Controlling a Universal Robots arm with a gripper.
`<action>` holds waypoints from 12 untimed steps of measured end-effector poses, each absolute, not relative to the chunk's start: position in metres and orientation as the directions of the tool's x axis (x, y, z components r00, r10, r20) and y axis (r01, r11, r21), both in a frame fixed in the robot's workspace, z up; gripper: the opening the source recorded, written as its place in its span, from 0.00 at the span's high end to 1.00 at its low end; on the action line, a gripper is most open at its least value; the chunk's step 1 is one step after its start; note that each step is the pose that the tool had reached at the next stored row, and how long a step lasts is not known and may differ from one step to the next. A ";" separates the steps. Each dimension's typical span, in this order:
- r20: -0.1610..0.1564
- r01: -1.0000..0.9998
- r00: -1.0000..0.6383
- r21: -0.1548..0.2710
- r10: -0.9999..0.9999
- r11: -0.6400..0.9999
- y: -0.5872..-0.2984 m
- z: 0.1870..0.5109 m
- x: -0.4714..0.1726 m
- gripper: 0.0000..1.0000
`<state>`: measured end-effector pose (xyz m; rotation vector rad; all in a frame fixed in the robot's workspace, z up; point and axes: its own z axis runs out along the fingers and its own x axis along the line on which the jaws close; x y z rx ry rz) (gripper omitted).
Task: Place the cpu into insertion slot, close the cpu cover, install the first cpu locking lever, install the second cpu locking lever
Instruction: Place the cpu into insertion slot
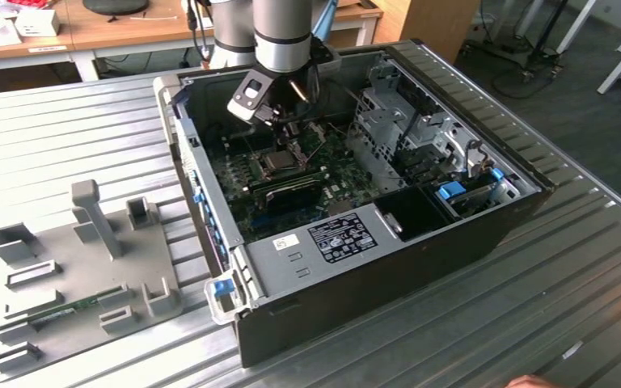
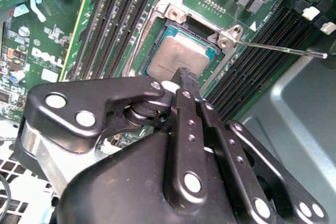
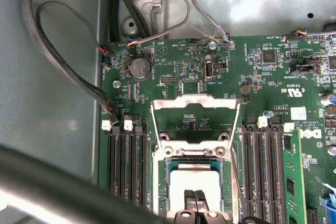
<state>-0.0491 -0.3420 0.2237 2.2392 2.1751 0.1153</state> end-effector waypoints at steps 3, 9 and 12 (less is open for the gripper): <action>0.041 0.998 0.028 0.064 0.999 -0.030 -0.342 0.224 -0.049 0.89; 0.041 0.998 0.028 0.063 0.999 -0.030 -0.342 0.217 -0.049 0.89; 0.041 0.998 0.028 0.063 0.999 -0.030 -0.342 0.211 -0.049 0.89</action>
